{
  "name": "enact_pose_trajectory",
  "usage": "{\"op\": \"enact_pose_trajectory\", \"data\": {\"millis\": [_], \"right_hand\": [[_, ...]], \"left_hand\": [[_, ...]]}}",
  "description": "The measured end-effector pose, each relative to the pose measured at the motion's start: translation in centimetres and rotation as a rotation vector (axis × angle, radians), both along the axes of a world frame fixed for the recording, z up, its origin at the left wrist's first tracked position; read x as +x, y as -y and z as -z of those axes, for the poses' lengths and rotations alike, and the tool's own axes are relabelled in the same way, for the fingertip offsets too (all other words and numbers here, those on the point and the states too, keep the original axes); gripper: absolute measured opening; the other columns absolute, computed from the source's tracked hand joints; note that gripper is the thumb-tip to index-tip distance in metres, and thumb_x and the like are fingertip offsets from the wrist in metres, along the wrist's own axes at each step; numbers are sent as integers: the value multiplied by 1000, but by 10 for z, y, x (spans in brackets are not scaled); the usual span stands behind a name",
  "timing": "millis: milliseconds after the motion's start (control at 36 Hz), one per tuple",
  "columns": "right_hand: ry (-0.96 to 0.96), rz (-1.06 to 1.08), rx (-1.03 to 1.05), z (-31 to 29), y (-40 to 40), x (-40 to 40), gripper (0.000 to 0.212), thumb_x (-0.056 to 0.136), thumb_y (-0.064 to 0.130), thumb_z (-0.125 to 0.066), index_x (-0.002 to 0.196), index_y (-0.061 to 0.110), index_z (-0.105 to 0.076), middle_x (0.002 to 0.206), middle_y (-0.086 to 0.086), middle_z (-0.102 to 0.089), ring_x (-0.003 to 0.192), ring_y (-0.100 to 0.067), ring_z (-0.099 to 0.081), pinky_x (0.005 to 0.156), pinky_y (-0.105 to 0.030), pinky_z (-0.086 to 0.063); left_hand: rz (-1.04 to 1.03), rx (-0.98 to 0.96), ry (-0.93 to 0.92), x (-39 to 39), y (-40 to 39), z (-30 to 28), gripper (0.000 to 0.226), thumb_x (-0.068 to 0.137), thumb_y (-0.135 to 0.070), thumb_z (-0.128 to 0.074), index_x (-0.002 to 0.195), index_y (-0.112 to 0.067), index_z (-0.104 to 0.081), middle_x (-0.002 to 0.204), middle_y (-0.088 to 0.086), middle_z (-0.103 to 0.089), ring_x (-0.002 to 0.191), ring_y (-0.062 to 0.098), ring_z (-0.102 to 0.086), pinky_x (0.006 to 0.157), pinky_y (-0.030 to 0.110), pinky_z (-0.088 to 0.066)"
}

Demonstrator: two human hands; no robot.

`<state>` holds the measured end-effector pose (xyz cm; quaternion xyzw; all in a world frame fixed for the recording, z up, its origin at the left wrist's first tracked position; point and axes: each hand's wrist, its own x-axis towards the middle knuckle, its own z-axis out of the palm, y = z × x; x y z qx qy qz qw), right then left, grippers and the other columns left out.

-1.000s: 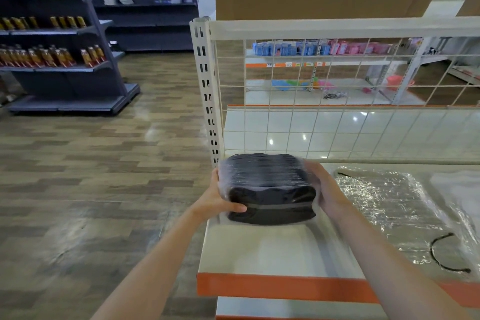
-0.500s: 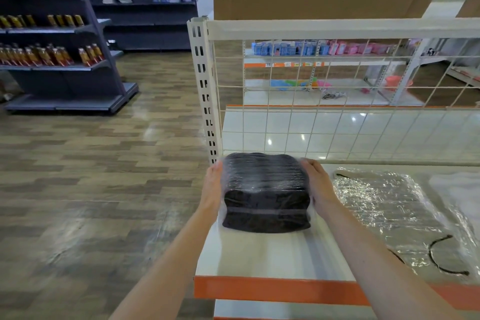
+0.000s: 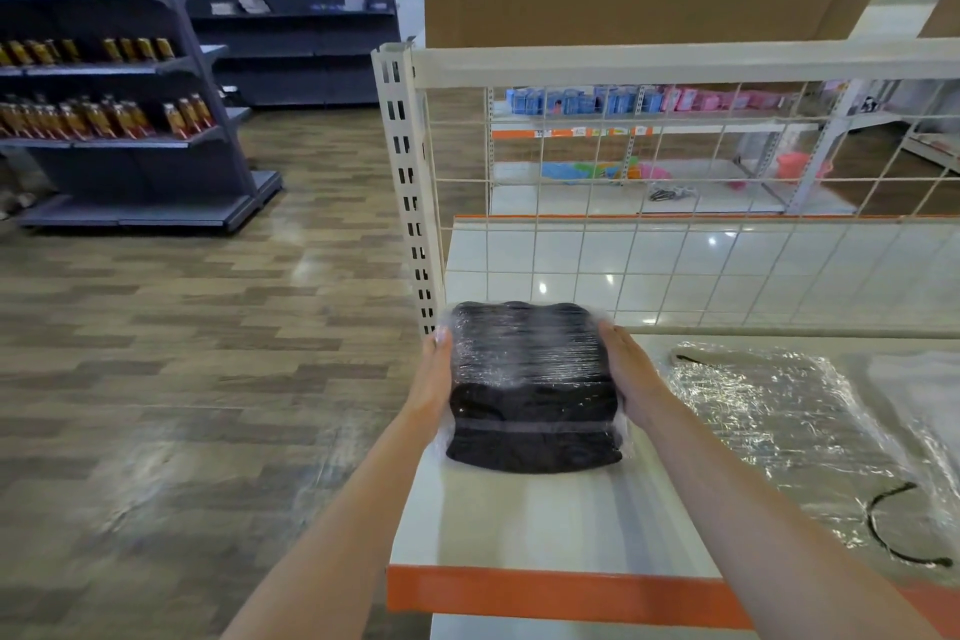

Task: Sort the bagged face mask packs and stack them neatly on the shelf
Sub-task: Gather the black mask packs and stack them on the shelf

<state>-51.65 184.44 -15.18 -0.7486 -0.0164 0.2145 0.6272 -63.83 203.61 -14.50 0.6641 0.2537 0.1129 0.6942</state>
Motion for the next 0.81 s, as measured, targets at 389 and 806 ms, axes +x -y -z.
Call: {"op": "enact_pose_trajectory", "data": {"millis": [389, 806], "right_hand": [[-5, 5, -68, 41, -4, 28, 93, 62, 88, -39, 125, 21, -49, 126, -9, -58, 114, -32, -56, 98, -55, -44], [191, -15, -475, 12, -8, 6, 31, 101, 36, -29, 103, 9, -44, 78, 0, -46, 78, -19, -48, 74, -32, -37]], "left_hand": [[-51, 57, -128, 8, 0, 12, 62, 98, -54, -18, 148, -20, -27, 153, 3, -31, 140, 22, -28, 114, 40, -19], [-173, 383, -338, 13, 1, 10, 51, 103, -35, -24, 132, 0, -46, 137, 18, -47, 131, 35, -37, 111, 47, -26]]}}
